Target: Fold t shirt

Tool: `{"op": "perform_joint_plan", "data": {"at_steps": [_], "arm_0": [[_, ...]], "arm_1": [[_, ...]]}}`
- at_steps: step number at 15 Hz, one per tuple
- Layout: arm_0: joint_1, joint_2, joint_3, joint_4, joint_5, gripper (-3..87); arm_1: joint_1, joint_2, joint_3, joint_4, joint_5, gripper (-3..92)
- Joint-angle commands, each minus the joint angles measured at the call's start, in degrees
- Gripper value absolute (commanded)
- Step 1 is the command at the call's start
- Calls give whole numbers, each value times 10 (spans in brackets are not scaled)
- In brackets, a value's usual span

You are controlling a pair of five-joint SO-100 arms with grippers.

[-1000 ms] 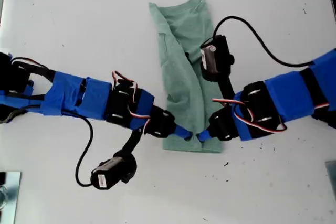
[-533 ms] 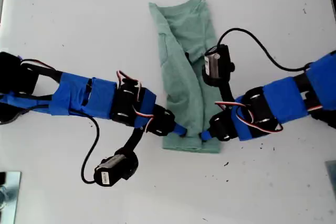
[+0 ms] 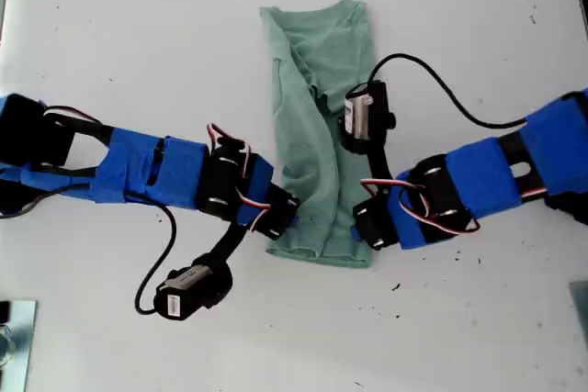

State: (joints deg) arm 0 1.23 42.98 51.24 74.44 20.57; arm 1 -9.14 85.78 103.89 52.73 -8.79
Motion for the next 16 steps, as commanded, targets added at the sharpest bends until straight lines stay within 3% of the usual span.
{"op": "perform_joint_plan", "data": {"at_steps": [1,4,6,9,12,16], "arm_0": [[3,50,-8,11,11,-2],[66,151,-8,17,-9,-2],[105,212,-8,18,-33,-2],[124,273,-3,-2,-46,-2],[81,299,4,-12,-21,-2],[-69,355,32,-5,69,-2]], "arm_1": [[-4,6,-79,80,-22,-10],[-33,17,-268,228,-40,-10],[-42,29,-340,278,-44,-10],[-32,59,-346,287,-70,-10],[27,84,-337,263,-143,-10],[164,151,-323,259,-266,-10]]}}
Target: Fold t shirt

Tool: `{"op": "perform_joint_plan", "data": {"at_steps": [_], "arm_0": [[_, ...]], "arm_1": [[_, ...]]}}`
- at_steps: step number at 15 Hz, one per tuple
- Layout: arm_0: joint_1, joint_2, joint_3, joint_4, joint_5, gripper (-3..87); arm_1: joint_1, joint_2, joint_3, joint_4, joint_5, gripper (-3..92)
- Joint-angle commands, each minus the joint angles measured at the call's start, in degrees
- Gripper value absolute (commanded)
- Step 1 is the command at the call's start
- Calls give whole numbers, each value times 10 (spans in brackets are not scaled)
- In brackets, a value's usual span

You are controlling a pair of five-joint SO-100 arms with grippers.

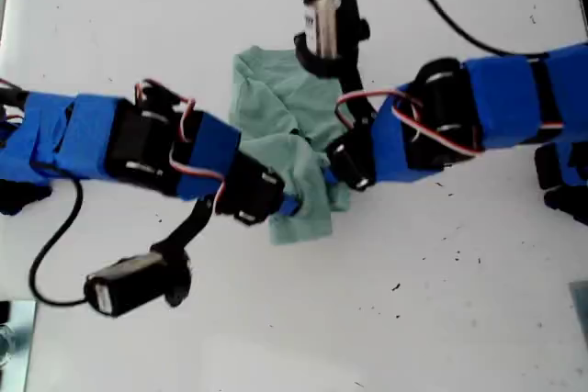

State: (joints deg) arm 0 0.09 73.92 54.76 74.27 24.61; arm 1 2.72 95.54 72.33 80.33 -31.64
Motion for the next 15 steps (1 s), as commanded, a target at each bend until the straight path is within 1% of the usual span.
{"op": "perform_joint_plan", "data": {"at_steps": [1,4,5,6,7,8,10,11,12,13,14,15], "arm_0": [[-95,38,-3,-4,44,-2],[-182,11,-2,-12,73,-2],[-203,7,-1,-12,73,1],[-223,15,-1,-11,63,70],[-253,33,1,-7,50,190],[-293,52,11,-22,43,230],[-364,76,20,-49,42,256],[-388,93,29,-51,44,258],[-403,118,49,-46,48,258],[-415,172,120,-63,52,261],[-428,239,210,-88,52,259],[-434,330,334,-149,70,225]], "arm_1": [[77,63,4,-24,-53,-10],[142,105,108,-119,-82,-11],[156,118,147,-154,-83,24],[179,131,176,-170,-76,144],[216,158,219,-195,-54,235],[257,204,279,-269,-94,390],[362,325,410,-340,-93,322],[406,407,486,-359,-93,309],[427,484,536,-339,-98,300],[432,561,586,-312,-90,287],[431,639,640,-290,-79,271],[419,716,696,-277,-68,252]]}}
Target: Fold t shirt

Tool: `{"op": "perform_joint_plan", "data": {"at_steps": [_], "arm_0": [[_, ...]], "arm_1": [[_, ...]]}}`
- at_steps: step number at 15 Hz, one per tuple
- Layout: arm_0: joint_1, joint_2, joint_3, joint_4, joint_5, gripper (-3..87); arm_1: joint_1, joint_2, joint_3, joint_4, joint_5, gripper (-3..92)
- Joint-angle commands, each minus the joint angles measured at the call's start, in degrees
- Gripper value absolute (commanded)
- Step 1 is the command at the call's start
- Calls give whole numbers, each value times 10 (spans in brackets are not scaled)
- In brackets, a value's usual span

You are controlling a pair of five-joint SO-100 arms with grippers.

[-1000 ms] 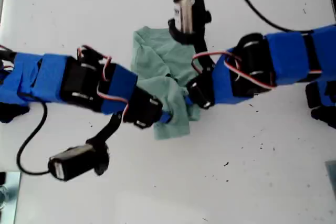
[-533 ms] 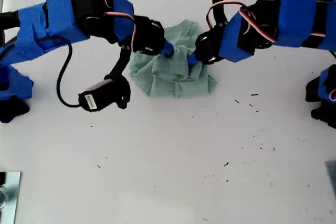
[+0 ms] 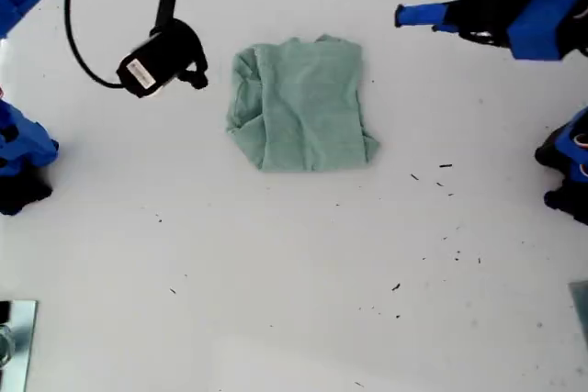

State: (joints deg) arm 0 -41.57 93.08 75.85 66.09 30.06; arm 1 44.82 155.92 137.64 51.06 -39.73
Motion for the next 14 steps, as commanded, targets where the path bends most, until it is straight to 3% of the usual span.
{"op": "perform_joint_plan", "data": {"at_steps": [1,3,4,5,7,8,10,11,14], "arm_0": [[-11,219,235,-109,20,201],[39,348,439,-183,5,65],[70,423,547,-224,-21,1],[101,504,658,-258,-72,-2],[161,709,890,-308,-164,-3],[178,834,979,-278,-214,-3],[157,1129,1072,-77,-246,-3],[178,1116,1092,-86,-256,-2],[231,1136,1098,-83,-296,34]], "arm_1": [[-18,173,83,40,21,232],[-60,250,141,91,40,203],[-76,299,175,108,51,140],[-92,354,212,129,76,37],[-152,446,301,159,134,22],[-176,445,337,163,159,22],[-194,445,390,200,200,22],[-197,446,404,246,244,22],[-227,445,404,251,289,28]]}}
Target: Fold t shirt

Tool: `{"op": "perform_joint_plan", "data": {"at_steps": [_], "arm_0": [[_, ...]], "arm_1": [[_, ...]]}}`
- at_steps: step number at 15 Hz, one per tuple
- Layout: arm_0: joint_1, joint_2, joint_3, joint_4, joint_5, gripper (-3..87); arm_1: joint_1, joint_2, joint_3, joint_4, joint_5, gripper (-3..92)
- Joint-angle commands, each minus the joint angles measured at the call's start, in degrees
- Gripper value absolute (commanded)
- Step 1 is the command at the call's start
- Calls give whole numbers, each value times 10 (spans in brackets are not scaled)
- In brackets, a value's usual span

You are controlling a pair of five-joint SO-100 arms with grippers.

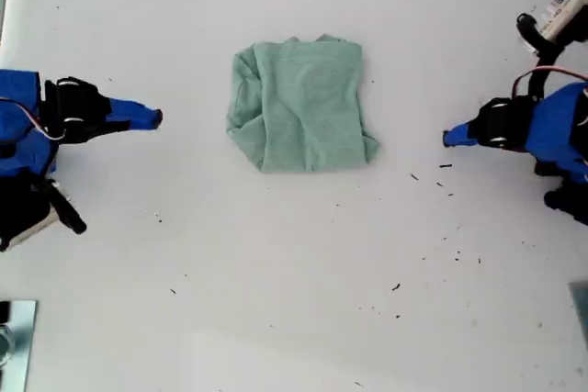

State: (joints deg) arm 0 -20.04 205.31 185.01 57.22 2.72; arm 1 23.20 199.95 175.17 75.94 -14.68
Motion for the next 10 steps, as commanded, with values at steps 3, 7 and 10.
{"op": "perform_joint_plan", "data": {"at_steps": [3,7,10], "arm_0": [[-34,14,-1,30,-18,58],[-40,14,-1,30,-18,112],[-36,14,-1,30,-18,112]], "arm_1": [[-17,4,29,3,-38,33],[-22,5,25,11,-287,28],[-22,5,25,11,-287,28]]}}
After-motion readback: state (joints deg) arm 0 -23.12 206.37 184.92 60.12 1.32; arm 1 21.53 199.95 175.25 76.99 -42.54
